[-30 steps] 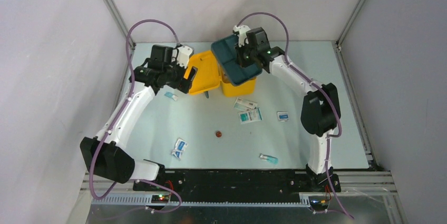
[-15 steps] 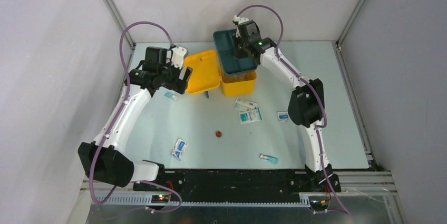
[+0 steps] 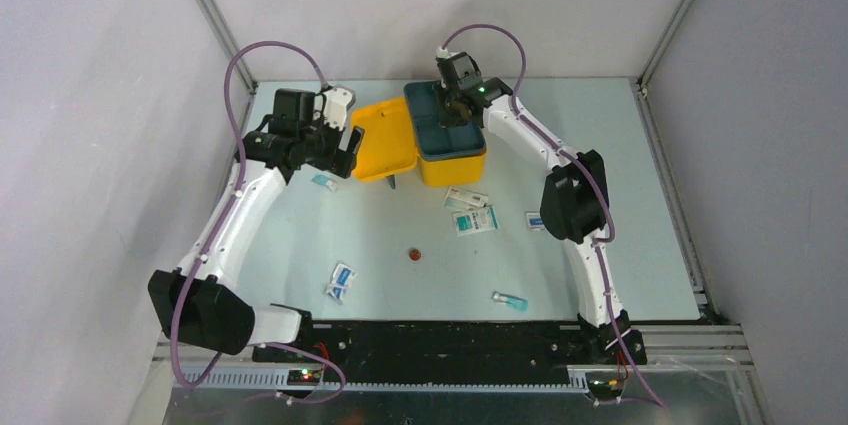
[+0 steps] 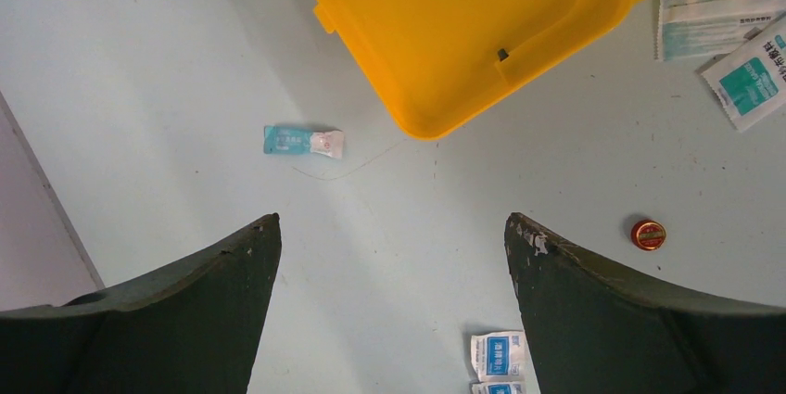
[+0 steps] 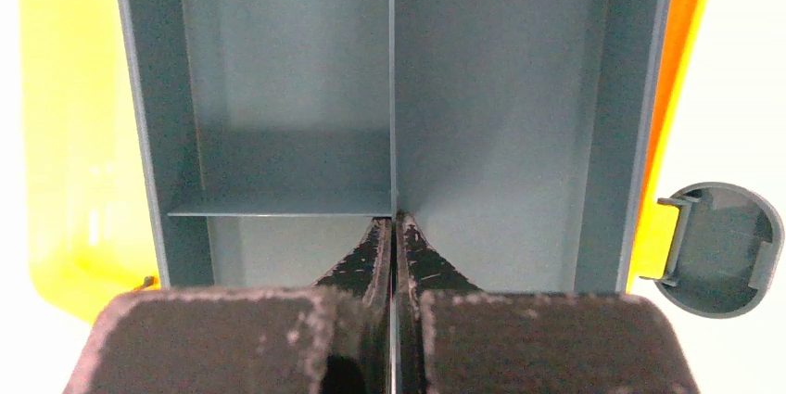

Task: Organize the medicine kit

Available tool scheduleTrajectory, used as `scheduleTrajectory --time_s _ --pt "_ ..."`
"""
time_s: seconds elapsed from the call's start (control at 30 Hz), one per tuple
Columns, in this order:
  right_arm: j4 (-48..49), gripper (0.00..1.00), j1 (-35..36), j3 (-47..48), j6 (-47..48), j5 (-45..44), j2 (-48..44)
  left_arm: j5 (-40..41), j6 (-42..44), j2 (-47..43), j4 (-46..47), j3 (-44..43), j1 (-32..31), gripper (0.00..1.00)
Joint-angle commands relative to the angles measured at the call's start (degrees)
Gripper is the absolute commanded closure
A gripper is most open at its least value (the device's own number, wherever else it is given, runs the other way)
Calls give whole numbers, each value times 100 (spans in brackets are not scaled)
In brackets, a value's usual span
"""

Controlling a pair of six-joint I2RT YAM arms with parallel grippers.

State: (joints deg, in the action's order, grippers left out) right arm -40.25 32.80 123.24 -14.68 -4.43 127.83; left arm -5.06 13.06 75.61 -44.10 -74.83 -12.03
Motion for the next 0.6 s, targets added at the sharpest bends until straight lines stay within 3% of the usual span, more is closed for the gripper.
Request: scheduleTrajectory --time_s 0.0,0.57 --pt "197 100 123 32 -273 -473 -185 -151 -135 -182 180 81 54 5" --pt "-74 100 179 -234 -782 -1516 -150 -115 -161 -304 170 159 70 5"
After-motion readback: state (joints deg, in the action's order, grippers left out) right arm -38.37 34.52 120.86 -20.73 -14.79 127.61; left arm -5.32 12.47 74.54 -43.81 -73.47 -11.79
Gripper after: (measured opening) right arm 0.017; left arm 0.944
